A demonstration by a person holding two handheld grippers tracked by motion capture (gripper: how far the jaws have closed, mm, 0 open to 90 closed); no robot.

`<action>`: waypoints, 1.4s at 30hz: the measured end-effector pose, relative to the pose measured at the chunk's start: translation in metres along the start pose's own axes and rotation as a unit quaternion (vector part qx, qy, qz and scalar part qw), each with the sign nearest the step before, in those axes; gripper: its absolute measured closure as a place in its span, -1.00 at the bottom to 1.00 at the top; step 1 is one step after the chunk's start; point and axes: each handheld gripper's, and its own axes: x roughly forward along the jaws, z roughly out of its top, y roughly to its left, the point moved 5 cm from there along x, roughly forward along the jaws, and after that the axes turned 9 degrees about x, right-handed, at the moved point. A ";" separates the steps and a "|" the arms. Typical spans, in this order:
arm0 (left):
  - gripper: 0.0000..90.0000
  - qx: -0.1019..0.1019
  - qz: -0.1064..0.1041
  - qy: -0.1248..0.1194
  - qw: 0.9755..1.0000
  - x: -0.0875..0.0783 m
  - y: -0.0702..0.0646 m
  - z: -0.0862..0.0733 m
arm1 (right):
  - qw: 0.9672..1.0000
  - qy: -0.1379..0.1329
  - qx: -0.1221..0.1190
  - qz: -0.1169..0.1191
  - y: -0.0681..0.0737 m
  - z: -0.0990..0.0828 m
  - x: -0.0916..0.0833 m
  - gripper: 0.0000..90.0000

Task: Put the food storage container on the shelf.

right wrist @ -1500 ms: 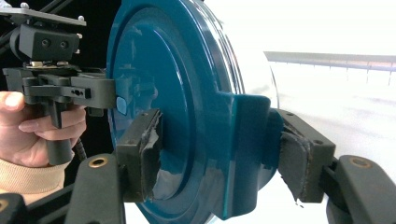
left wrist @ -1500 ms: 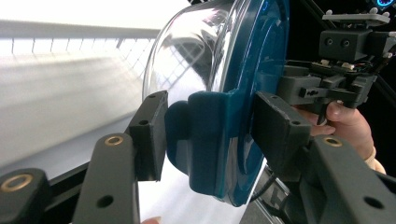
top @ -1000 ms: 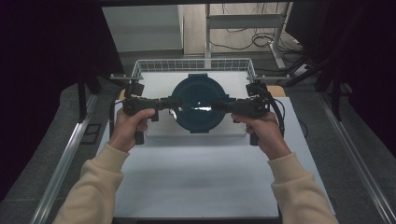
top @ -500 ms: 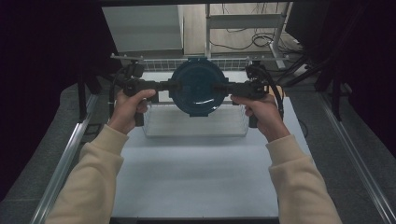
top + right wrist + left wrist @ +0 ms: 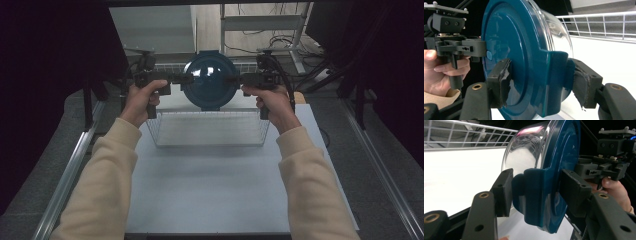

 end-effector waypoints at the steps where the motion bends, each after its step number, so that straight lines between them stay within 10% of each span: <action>1: 0.02 -0.003 0.002 0.002 1.000 0.002 0.003 -0.001 | 1.000 0.007 0.008 -0.001 -0.007 0.000 0.007 -0.18; 21: 0.01 -0.078 0.015 -0.021 0.997 0.024 0.031 -0.001 | 0.996 -0.002 0.092 -0.001 -0.033 0.002 0.028 -0.26; 33: -0.02 -0.149 0.011 -0.035 0.988 0.035 0.051 -0.002 | 0.988 -0.003 0.153 0.002 -0.046 0.006 0.038 -0.31; 42: -0.14 -0.145 0.013 -0.049 0.988 0.039 0.057 -0.006 | 0.989 -0.005 0.148 -0.003 -0.049 0.005 0.041 -0.41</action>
